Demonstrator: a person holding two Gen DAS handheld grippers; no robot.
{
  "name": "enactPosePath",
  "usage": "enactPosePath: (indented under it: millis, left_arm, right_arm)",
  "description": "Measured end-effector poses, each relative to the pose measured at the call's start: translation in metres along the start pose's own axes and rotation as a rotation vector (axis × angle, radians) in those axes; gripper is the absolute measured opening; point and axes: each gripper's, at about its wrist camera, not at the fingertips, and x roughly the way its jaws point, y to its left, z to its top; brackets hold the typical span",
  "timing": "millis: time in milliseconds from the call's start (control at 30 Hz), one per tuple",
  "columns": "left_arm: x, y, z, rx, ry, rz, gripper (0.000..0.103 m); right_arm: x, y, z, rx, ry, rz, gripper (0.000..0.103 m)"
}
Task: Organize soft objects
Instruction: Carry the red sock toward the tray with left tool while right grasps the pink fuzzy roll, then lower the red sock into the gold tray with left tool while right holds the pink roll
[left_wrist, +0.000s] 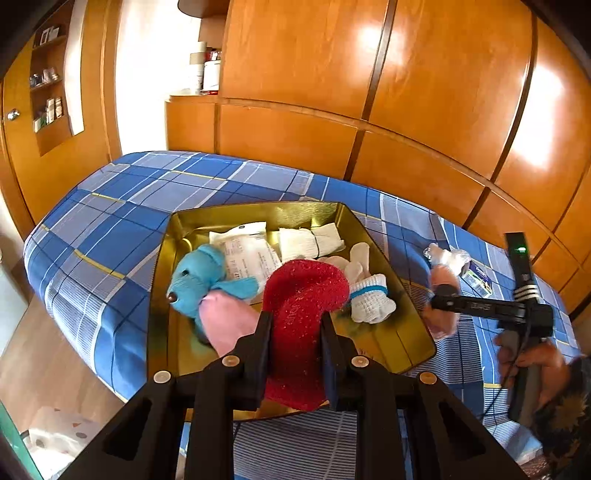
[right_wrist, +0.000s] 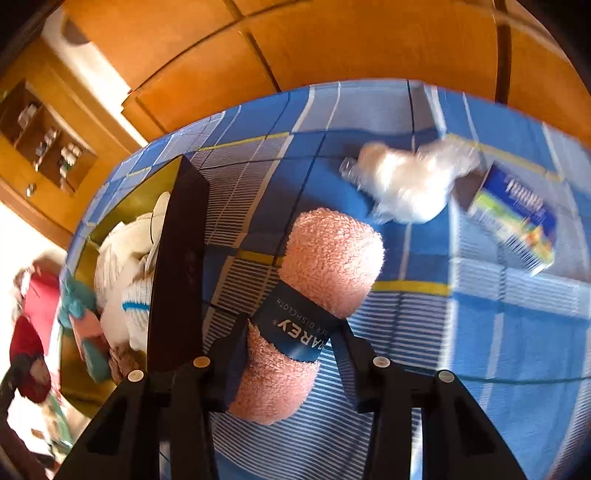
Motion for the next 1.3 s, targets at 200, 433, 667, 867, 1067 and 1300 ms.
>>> enactPosePath:
  millis: [200, 433, 667, 867, 1067, 1300]
  left_arm:
    - [-0.002, 0.002, -0.002, -0.011, -0.010, 0.014, 0.024]
    - [-0.003, -0.006, -0.003, 0.021, -0.022, 0.071, 0.024]
    - [0.001, -0.018, -0.005, 0.059, -0.018, 0.107, 0.024]
    - [0.004, -0.026, -0.007, 0.073, -0.021, 0.128, 0.024]
    - [0.006, -0.030, -0.009, 0.082, -0.015, 0.135, 0.024]
    - [0.009, -0.029, -0.013, 0.079, -0.002, 0.148, 0.024]
  right_arm:
    - [-0.045, -0.012, -0.013, -0.152, 0.021, 0.014, 0.044]
    - [-0.055, -0.058, -0.037, -0.166, 0.043, -0.162, 0.044]
    - [-0.046, -0.090, -0.050, -0.055, -0.003, -0.105, 0.045]
    - [-0.051, -0.097, -0.055, -0.051, -0.024, -0.080, 0.046]
    - [-0.051, -0.096, -0.056, -0.049, -0.031, -0.081, 0.047]
    - [-0.048, -0.092, -0.056, -0.071, -0.039, -0.100, 0.047]
